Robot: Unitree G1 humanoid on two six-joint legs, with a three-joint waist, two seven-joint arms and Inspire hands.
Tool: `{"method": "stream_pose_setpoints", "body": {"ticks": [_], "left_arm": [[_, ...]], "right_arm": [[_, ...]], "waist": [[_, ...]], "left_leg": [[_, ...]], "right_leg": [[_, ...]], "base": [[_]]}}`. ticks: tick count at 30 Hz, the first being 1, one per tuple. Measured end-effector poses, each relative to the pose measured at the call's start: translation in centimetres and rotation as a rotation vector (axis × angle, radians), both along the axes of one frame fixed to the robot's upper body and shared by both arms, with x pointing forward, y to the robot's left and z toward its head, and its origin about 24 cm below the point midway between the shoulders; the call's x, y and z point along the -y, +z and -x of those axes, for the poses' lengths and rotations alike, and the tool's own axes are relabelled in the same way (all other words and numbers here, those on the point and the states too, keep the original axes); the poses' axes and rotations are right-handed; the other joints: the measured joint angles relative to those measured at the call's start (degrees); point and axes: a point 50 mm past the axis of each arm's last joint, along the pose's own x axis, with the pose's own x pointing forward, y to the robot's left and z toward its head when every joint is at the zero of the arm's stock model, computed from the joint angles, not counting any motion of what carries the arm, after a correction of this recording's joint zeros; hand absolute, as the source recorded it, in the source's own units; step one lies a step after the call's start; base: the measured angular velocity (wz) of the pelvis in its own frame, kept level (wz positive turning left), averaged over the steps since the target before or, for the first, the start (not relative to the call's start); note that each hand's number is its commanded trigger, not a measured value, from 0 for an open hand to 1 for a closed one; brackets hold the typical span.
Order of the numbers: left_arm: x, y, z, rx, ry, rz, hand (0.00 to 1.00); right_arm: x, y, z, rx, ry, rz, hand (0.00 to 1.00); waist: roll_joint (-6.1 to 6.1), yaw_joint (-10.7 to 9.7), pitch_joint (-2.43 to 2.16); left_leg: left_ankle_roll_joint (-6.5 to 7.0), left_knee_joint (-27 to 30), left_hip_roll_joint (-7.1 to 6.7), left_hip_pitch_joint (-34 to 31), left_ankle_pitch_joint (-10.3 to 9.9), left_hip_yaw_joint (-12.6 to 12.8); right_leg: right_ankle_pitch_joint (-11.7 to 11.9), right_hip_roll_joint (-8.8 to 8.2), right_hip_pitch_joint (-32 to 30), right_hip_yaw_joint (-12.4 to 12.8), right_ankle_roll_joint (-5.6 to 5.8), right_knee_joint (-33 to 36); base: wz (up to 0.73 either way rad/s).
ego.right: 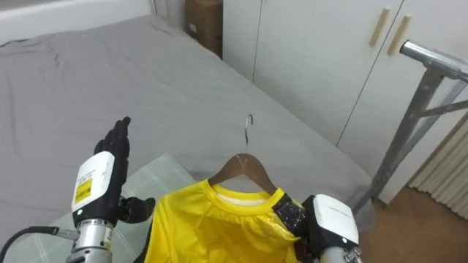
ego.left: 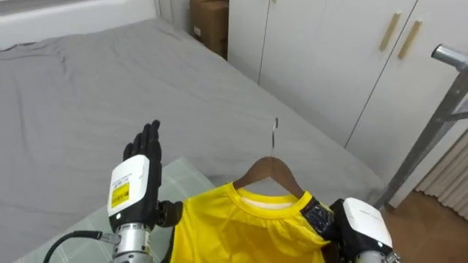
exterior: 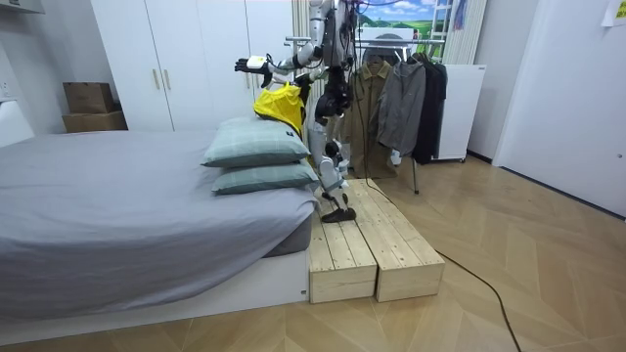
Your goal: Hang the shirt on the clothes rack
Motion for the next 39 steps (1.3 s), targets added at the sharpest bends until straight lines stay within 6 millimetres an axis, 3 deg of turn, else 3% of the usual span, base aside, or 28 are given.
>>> {"method": "stream_pose_setpoints", "body": {"ticks": [3,7,10,11,12,13,15,17,18,19,20,21,23,24,31,34,37,39], "left_arm": [[0.3,-0.2,0.1,-0.007,-0.010,0.003,0.00],[0.4,-0.2,0.2,-0.008,-0.012,0.013,0.00],[0.5,-0.2,0.2,0.007,-0.005,0.012,0.00],[0.5,-0.1,0.3,0.014,0.000,0.015,0.00],[0.5,-0.1,0.3,0.026,0.009,0.016,0.00],[0.5,-0.1,0.4,0.030,0.012,0.019,0.00],[1.0,-0.2,0.5,0.046,0.019,0.033,0.00],[1.1,-0.1,0.6,0.064,0.033,0.042,0.00],[1.0,0.0,0.6,0.080,0.046,0.042,0.00],[1.0,0.0,0.6,0.088,0.053,0.044,0.00],[1.1,0.0,0.6,0.094,0.062,0.055,0.00],[1.2,0.3,0.3,0.114,0.063,0.065,0.00],[1.3,0.4,0.3,0.129,0.069,0.069,0.00],[1.2,0.4,0.4,0.129,0.078,0.065,0.00],[0.7,0.6,0.4,0.175,0.110,0.047,0.00],[0.7,0.7,0.4,0.185,0.112,0.048,0.00],[0.5,0.8,0.4,0.193,0.118,0.054,0.00],[0.1,1.0,0.4,0.212,0.132,0.063,0.00]], "right_arm": [[0.2,0.6,-0.3,0.030,-0.001,0.005,1.00],[0.0,1.1,-0.5,0.058,0.002,0.002,1.00],[-0.3,1.1,-0.5,0.062,0.010,-0.004,1.00],[-0.4,1.1,-0.5,0.062,0.016,-0.004,1.00],[-0.6,1.2,-0.5,0.065,0.027,-0.002,1.00],[-0.6,1.3,-0.5,0.068,0.029,0.000,1.00],[-0.5,1.5,-0.6,0.075,0.023,0.008,1.00],[-0.5,1.5,-0.6,0.076,0.024,0.010,1.00],[-0.6,1.6,-0.6,0.079,0.027,0.009,1.00],[-0.6,1.7,-0.6,0.081,0.029,0.010,1.00],[-0.6,1.7,-0.6,0.082,0.031,0.013,1.00],[-0.4,1.9,-0.7,0.092,0.028,0.018,1.00],[-0.4,2.1,-0.7,0.100,0.028,0.021,1.00],[-0.3,2.3,-0.6,0.111,0.031,0.020,1.00],[-0.2,2.8,0.4,0.142,0.023,0.005,1.00],[0.3,2.9,0.4,0.145,0.000,0.001,1.00],[0.4,2.8,0.4,0.143,-0.003,0.004,1.00],[0.3,2.8,0.4,0.141,-0.001,0.005,1.00]], "waist": [[-0.01,-0.51,-0.02],[-0.08,0.27,-0.05],[-0.08,0.30,-0.06],[0.08,0.33,-0.16],[-0.02,0.29,-0.29],[-0.01,0.23,-0.40],[-0.45,0.13,-0.62],[-0.60,0.48,-0.69],[-0.59,0.61,-0.88],[-0.40,0.62,-1.01],[-0.14,0.59,-1.73],[0.44,-0.19,-2.20],[-0.16,0.10,-2.26],[-0.26,0.04,-2.19],[-0.89,-1.59,-1.89],[-0.92,-2.37,-1.45],[-0.90,-2.32,-1.13],[-0.95,-1.53,-0.93]], "left_leg": [[-0.16,0.48,0.11,0.42,0.09,-0.48],[-0.33,2.84,0.61,0.67,0.15,-1.90],[-1.22,6.75,0.96,0.20,0.71,-6.48],[-1.42,8.28,0.84,-0.23,1.13,-9.76],[-1.00,9.80,0.04,-1.14,1.73,-13.98],[-0.89,10.03,-0.84,-1.85,1.66,-16.59],[-0.28,8.07,-5.39,-5.30,1.11,-24.25],[-0.27,4.16,-8.77,-7.86,1.16,-28.72],[-0.23,0.59,-9.99,-9.37,1.55,-30.58],[-0.93,-1.27,-10.32,-9.97,2.16,-31.30],[-0.46,-3.45,-11.42,-9.85,4.00,-31.50],[0.88,-6.74,-12.41,-9.63,6.13,-32.05],[1.67,-9.38,-13.09,-7.32,8.66,-31.23],[1.72,-10.24,-13.01,-6.47,8.66,-29.72],[2.51,-13.55,-13.14,-3.81,8.13,-25.76],[2.53,-14.44,-12.94,-3.22,8.09,-24.46],[2.54,-15.84,-12.51,-1.57,8.10,-21.39],[2.39,-17.04,-11.68,-0.18,8.01,-17.48]], "right_leg": [[-1.09,0.29,-0.16,-0.70,-1.37,1.50],[-3.83,0.77,-0.66,0.21,-1.86,3.45],[-5.86,2.18,-1.16,3.55,-2.78,6.17],[-6.16,3.10,-0.91,4.90,-3.26,6.48],[-6.46,3.69,-0.76,6.41,-3.75,6.84],[-6.53,3.75,-0.75,6.96,-3.85,6.88],[-6.43,3.62,-0.78,10.53,-3.82,6.52],[-5.60,3.71,-0.31,13.98,-3.42,5.83],[-5.38,3.92,-0.32,16.25,-3.29,5.81],[-5.18,4.08,-0.32,17.10,-3.20,5.73],[-4.65,4.65,-0.52,18.67,-3.06,5.01],[-4.17,5.31,-0.74,20.14,-2.62,4.46],[-3.47,5.94,-0.90,23.18,-1.80,3.69],[-2.91,6.12,-0.67,24.12,-1.52,2.53],[-1.98,7.17,-0.10,28.47,-0.55,-0.19],[-1.89,7.68,-0.32,30.05,-0.57,-0.22],[-1.72,8.77,-0.21,32.78,-0.62,-0.38],[-1.00,9.90,-0.22,34.66,-0.67,-1.14]], "base": [[-0.04],[-0.26],[-0.41],[-0.60],[-0.60],[-0.58],[-0.70],[-0.98],[-1.06],[-1.09],[-0.78],[-0.74],[-0.76],[-0.77],[-0.37],[-0.25],[-0.52],[-0.66]]}}
